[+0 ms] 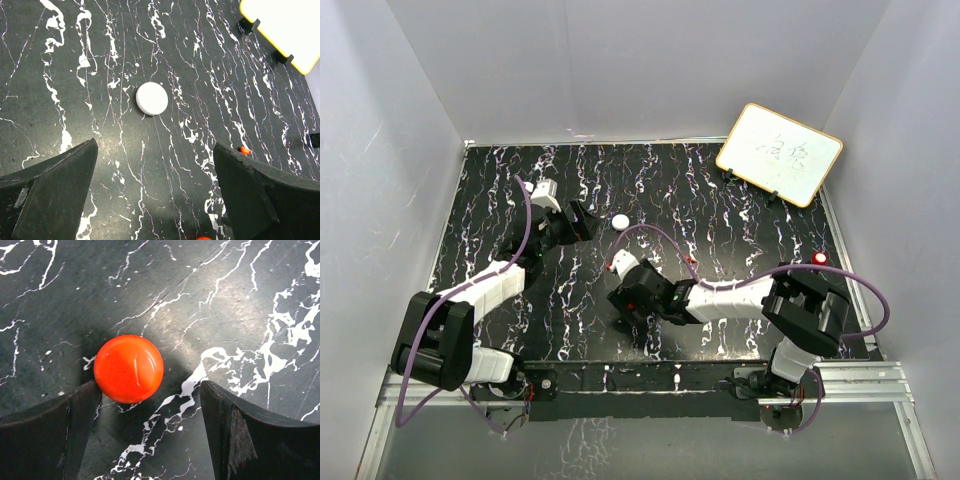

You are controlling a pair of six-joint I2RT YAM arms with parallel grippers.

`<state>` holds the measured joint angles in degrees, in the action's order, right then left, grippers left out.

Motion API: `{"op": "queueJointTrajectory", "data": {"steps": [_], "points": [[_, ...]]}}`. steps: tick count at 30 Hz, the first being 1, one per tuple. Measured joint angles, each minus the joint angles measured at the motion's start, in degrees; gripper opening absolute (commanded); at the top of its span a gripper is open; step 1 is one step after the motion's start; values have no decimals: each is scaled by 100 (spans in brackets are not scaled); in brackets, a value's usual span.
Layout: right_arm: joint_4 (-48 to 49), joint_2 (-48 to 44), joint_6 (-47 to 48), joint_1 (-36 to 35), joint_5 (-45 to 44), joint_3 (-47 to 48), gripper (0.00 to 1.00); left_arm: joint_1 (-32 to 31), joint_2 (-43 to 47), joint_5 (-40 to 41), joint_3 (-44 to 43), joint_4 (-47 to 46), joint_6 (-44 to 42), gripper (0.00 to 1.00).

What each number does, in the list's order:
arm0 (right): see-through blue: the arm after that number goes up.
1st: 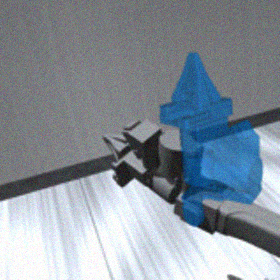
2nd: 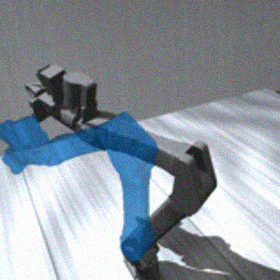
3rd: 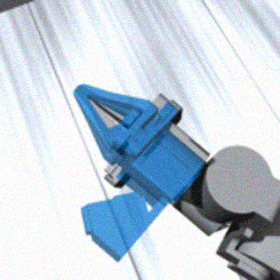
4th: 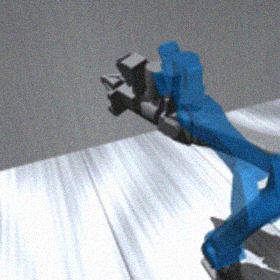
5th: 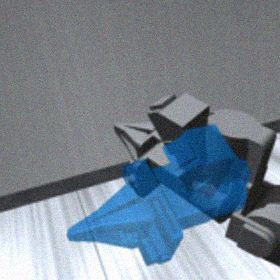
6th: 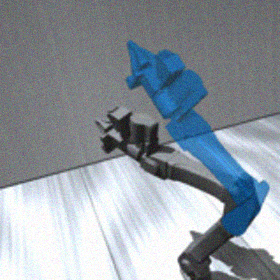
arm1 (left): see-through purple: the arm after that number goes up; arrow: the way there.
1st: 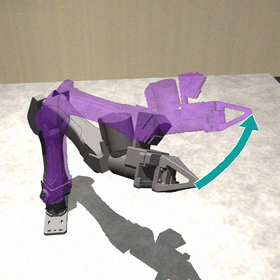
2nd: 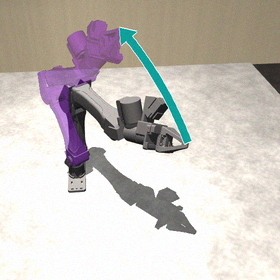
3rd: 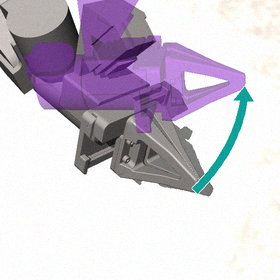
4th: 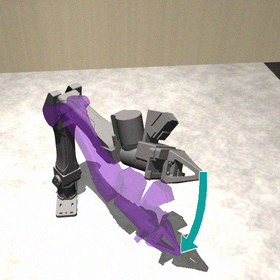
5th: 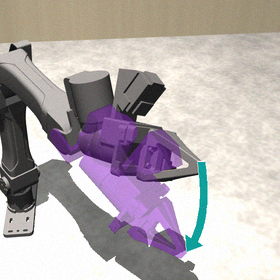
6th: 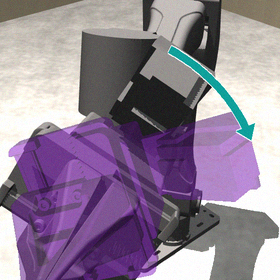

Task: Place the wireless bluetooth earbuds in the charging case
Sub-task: Move the charging case to the center of the board.

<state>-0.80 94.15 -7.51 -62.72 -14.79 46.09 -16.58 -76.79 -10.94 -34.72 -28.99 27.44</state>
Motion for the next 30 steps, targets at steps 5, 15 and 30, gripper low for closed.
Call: {"op": "queueJointTrajectory", "data": {"steps": [5, 15, 30], "points": [[96, 109, 2, 210, -13, 74, 78, 0, 0, 0, 0, 33, 0, 99], [365, 317, 31, 664, 144, 192, 75, 0, 0, -15, 7, 42, 0, 99], [378, 341, 76, 1005, 402, 216, 73, 0, -2, -26, 101, 31, 4, 99]]}}
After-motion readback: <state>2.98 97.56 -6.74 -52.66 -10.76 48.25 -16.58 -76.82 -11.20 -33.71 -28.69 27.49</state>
